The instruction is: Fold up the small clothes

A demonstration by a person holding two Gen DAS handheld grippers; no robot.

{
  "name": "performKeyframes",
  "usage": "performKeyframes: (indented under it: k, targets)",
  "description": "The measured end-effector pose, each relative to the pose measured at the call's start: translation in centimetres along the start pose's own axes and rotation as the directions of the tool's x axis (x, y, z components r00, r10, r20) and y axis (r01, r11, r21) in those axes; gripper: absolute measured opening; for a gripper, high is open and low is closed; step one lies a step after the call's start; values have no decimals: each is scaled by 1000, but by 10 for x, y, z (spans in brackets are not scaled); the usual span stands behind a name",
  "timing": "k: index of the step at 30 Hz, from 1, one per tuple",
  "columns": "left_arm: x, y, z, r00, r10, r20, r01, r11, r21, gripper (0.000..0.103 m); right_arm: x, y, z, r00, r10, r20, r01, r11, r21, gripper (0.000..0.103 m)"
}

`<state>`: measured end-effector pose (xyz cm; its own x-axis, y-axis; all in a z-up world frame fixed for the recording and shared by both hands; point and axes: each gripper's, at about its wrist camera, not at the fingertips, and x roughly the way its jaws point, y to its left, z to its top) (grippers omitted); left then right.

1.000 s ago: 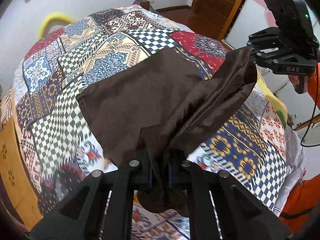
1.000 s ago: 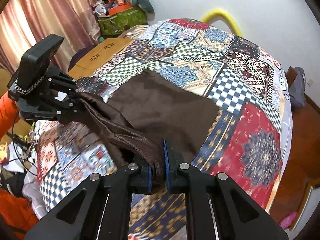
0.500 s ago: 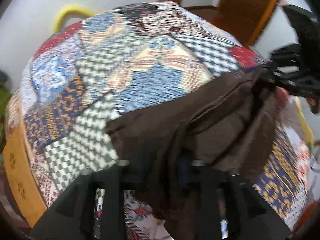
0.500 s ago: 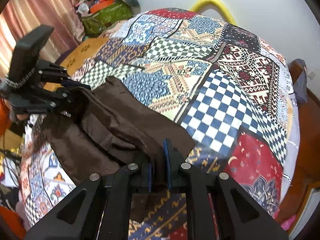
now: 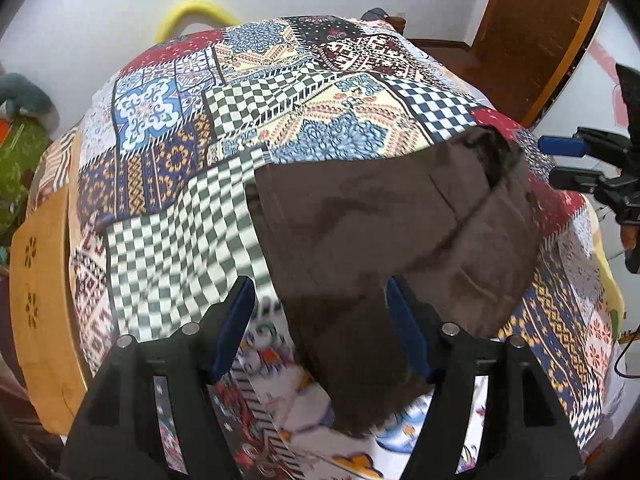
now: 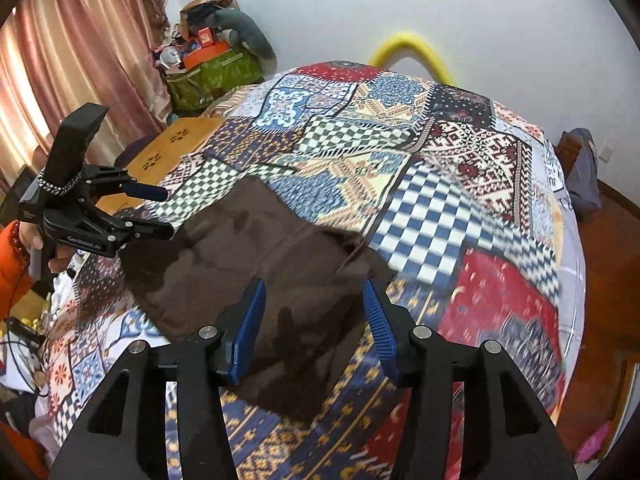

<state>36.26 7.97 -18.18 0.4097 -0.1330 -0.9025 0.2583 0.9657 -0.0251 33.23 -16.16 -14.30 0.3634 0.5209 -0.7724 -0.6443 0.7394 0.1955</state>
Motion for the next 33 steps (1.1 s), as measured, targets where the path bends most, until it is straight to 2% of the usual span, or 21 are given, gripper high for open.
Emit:
performKeyframes:
  k: [8,9,10,12,14,17,21,26,29,33]
  targets:
    - [1,-11,-37,1000,-31,2,31,997,-66,68,8,13,-42,1000,1,6,-2,998,62,47]
    - [3,-12,-40,999,-32,-1,32,997,-74,64,10,14,-46,1000,-4,2,4,998,66,47]
    - [5,-13,-43,999,-37,0,37,996,-82,59,12,16,-49,1000,-8,2,7,998,69,47]
    - [8,-14,-45,999,-53,-4,52,995,-90,29,15,16,-52,1000,-5,2,5,997,80,47]
    - [7,-16,-44,999,-41,2,41,995,-94,12,15,16,-53,1000,-3,7,3,996,92,47]
    - [-7,-22,-40,998,-9,67,14,997,-73,5,11,16,-49,999,-8,32,5,996,94,47]
    - [-35,-31,-30,983,31,179,-25,999,-34,4,7,17,-42,998,-18,59,14,997,77,47]
    - [-49,-25,-7,961,62,270,-47,997,-62,4,14,15,-29,996,-57,67,55,998,41,47]
    - [-33,-9,5,963,83,255,-58,993,-102,4,26,7,-22,995,-78,62,75,996,44,39]
    - [13,14,15,983,95,156,-71,985,-158,6,49,-8,-20,994,-107,26,105,992,67,35]
